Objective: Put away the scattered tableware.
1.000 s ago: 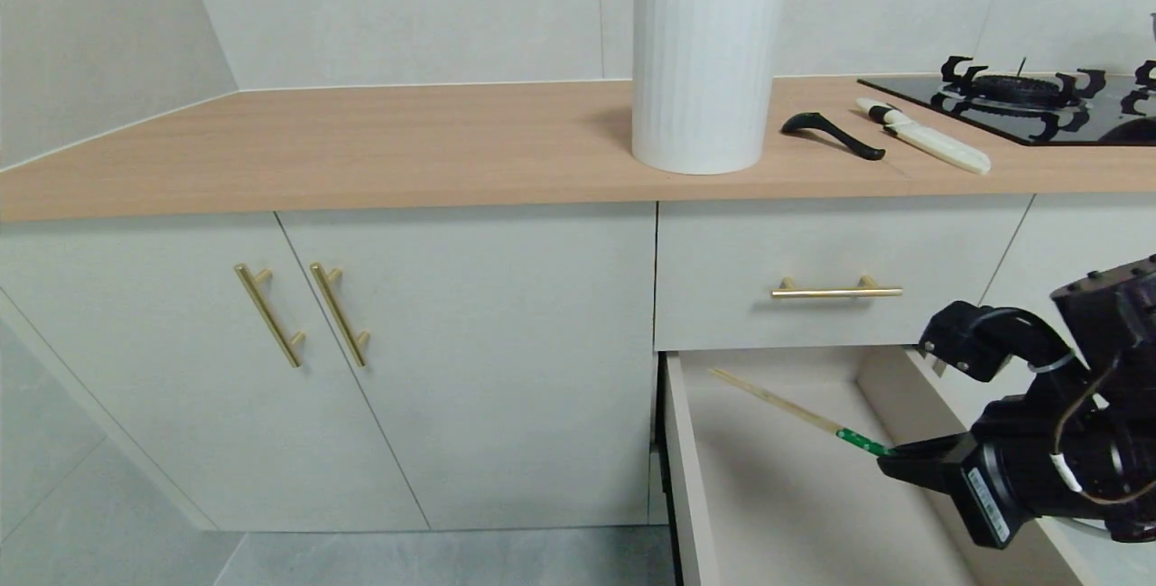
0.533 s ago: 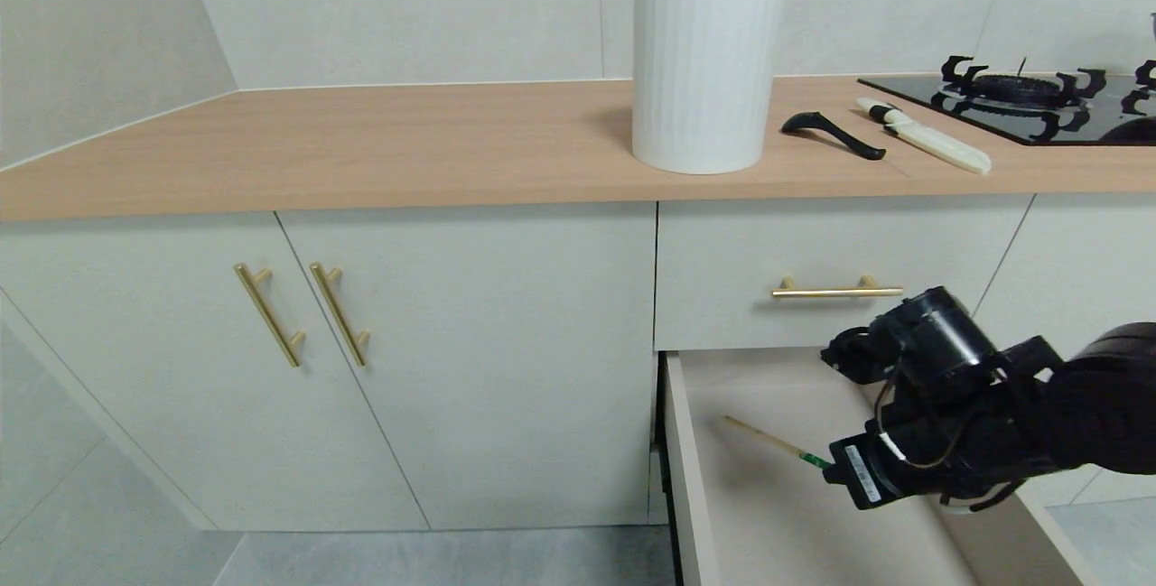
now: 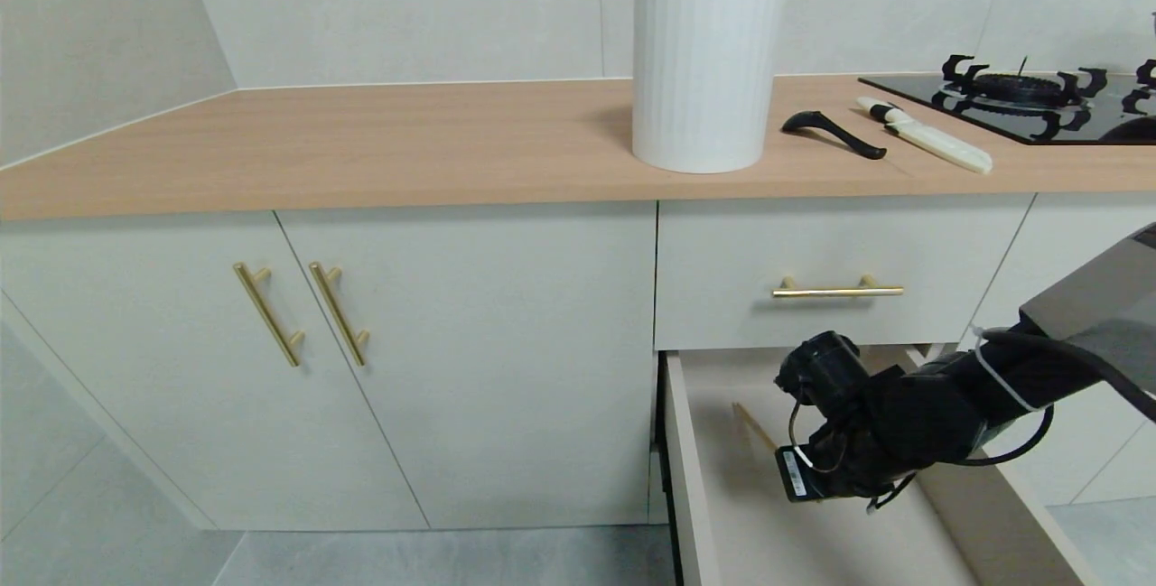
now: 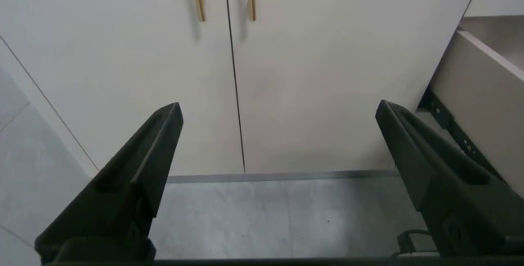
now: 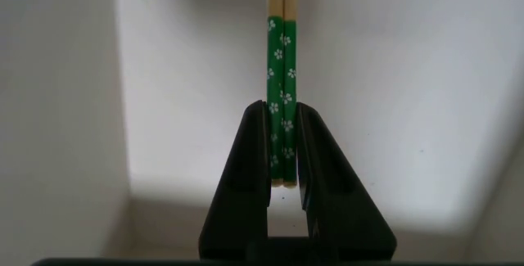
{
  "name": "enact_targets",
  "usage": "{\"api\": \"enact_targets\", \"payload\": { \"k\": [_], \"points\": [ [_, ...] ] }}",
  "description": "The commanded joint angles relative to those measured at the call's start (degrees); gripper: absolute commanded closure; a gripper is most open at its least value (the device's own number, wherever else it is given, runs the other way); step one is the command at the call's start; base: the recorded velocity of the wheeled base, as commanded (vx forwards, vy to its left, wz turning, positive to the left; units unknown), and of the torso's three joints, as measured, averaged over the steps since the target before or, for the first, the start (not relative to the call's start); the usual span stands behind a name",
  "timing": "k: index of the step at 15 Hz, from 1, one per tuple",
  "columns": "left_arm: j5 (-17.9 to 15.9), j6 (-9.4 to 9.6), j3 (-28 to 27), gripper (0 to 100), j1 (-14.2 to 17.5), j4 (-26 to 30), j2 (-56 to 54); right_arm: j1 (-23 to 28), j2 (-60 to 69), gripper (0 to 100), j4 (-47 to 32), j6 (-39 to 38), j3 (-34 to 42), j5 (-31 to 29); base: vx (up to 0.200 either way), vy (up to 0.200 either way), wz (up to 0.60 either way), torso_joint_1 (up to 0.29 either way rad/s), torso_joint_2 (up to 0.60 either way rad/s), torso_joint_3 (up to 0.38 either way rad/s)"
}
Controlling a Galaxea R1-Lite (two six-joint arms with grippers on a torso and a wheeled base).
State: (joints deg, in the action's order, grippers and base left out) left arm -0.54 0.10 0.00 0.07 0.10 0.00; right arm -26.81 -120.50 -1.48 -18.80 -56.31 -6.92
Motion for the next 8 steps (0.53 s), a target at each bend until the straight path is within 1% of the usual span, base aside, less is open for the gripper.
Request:
{"api": "enact_targets", "payload": {
  "k": [1,5,8],
  "points": [
    [0.0,-0.01,0.0,0,0.0,0.0,0.1,-0.4,-3.6,100,0.0,0.0,0.1,0.0,0.000,0.000,0.00,0.000,0.00,0.000],
    [0.0,-0.01,0.0,0,0.0,0.0,0.1,-1.0,-10.2,100,4.8,0.0,0.2,-0.2,0.000,0.000,0.00,0.000,0.00,0.000],
    [0.0,-0.01,0.0,0,0.0,0.0,0.0,-1.6,-14.5,100,7.2,-0.1,0.2,-3.9,0.000,0.000,0.00,0.000,0.00,0.000]
  ]
}}
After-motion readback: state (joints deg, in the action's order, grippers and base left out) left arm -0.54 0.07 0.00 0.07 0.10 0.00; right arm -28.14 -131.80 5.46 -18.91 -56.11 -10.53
